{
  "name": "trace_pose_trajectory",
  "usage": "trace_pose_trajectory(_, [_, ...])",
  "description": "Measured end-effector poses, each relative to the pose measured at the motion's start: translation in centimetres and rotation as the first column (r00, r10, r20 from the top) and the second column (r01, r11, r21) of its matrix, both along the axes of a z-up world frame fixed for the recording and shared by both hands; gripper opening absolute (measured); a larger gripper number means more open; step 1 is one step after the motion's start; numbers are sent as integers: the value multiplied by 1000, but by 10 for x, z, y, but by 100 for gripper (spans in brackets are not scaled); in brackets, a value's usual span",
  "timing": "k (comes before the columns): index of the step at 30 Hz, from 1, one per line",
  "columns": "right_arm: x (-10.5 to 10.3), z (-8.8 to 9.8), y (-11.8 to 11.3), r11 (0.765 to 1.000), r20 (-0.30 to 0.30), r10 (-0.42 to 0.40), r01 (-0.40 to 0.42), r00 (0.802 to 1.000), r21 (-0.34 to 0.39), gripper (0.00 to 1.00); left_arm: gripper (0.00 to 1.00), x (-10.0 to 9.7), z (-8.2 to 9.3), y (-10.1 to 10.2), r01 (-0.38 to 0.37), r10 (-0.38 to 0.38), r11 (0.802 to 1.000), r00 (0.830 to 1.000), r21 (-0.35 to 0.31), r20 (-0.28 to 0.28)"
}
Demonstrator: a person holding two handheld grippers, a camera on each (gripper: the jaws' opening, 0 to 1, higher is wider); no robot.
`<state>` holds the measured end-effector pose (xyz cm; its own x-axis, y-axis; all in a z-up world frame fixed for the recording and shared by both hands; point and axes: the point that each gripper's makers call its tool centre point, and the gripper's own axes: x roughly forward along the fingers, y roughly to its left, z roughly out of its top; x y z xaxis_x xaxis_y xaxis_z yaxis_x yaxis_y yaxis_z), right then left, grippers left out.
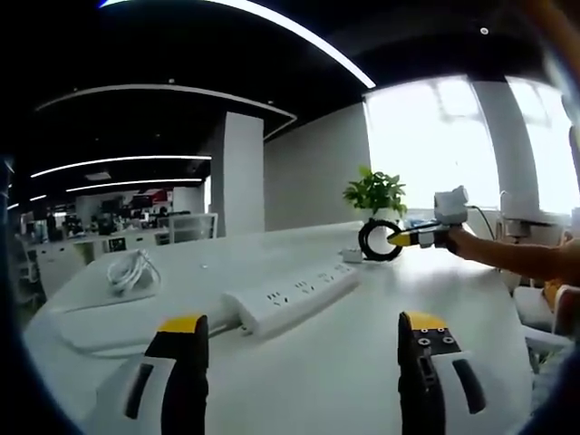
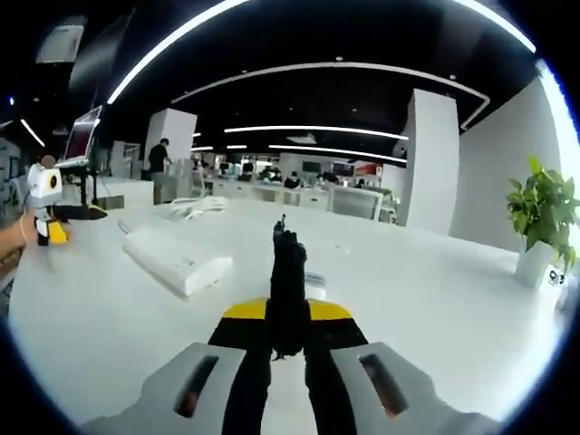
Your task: Straighten the power strip on the desk, plug the charger into it
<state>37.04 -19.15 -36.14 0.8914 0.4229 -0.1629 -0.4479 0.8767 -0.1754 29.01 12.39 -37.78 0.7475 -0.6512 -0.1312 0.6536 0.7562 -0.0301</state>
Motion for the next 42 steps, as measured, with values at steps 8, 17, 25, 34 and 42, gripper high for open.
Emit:
trace_pose_trajectory(8, [-3, 28, 12, 999, 29, 35, -36, 999, 34, 8, 87, -1, 0, -2, 2, -2, 1000, 1000, -1, 4])
trace_pose_trajectory(17, [-4, 63, 28, 998, 75, 55, -58, 996, 40, 7, 86, -2, 1, -9, 10, -10, 1000, 1000, 1, 6])
trace_pose_trajectory(25, [-8, 79, 43, 993, 92, 54, -63, 994, 100, 7, 86, -4, 1, -14, 20, -20, 1000, 1000, 4, 9])
trace_pose_trajectory(34, [-22, 108, 63, 990, 159, 64, -83, 985, 115, 7, 86, -5, 3, -15, 20, -20, 1000, 1000, 2, 12])
trace_pose_trajectory(42, [-33, 123, 85, 989, 188, 81, -102, 979, 104, 6, 86, -6, 6, -16, 24, -24, 1000, 1000, 1, 18])
